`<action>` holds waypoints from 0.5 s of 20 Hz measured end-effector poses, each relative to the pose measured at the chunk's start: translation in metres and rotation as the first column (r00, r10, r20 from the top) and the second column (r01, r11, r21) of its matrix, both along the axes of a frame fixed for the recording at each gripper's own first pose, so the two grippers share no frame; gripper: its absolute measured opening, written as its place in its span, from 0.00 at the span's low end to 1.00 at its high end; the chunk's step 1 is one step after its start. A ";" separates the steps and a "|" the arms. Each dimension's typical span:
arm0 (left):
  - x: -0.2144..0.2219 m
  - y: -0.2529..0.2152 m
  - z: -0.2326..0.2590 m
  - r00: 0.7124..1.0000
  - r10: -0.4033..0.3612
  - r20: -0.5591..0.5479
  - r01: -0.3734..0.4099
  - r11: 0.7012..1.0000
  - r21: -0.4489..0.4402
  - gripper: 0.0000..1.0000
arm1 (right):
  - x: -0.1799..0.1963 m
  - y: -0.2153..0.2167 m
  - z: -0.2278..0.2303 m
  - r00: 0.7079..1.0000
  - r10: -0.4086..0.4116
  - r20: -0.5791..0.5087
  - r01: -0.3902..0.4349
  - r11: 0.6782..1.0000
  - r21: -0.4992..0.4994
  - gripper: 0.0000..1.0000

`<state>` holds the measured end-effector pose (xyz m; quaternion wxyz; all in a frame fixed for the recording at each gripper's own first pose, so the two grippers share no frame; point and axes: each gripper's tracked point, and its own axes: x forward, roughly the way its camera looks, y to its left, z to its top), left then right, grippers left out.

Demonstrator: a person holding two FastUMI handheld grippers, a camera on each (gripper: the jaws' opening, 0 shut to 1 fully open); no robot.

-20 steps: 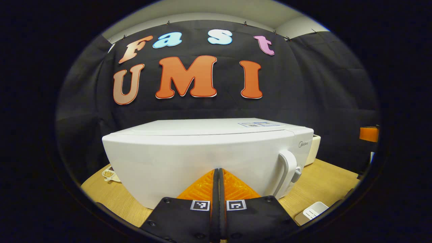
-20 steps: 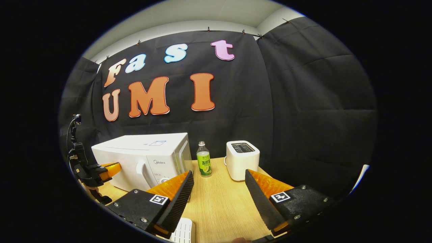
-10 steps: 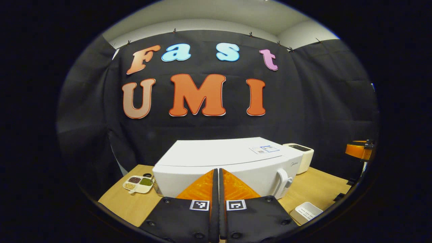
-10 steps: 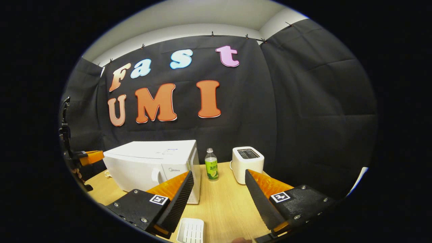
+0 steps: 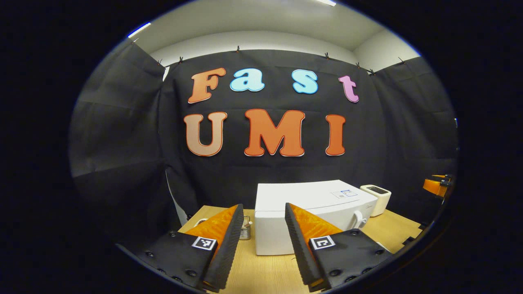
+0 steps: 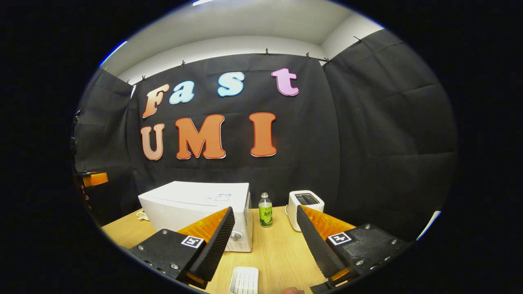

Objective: Open the microwave oven with the left hand, put the food in, and close the microwave oven.

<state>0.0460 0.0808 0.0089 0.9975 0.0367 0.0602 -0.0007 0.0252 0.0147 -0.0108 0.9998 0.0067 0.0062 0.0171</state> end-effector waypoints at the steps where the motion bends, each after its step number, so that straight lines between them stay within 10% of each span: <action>1: -0.006 0.004 0.005 1.000 0.000 0.007 0.000 1.000 -0.002 0.68 | -0.003 0.004 0.006 1.000 0.004 0.005 -0.004 1.000 -0.004 0.94; 2: -0.010 0.008 0.010 1.000 0.002 0.018 -0.002 1.000 -0.010 0.65 | -0.006 0.006 0.010 1.000 0.009 0.009 -0.009 1.000 -0.007 0.94; 5: -0.026 0.018 0.028 0.999 0.014 0.037 -0.013 0.999 -0.029 1.00 | -0.017 0.012 0.021 1.000 0.018 0.016 -0.018 1.000 -0.017 0.95; 10: -0.039 0.040 0.053 0.997 0.062 0.051 -0.061 0.998 -0.033 0.96 | -0.029 0.016 0.034 0.999 0.023 0.030 -0.022 0.999 -0.042 0.95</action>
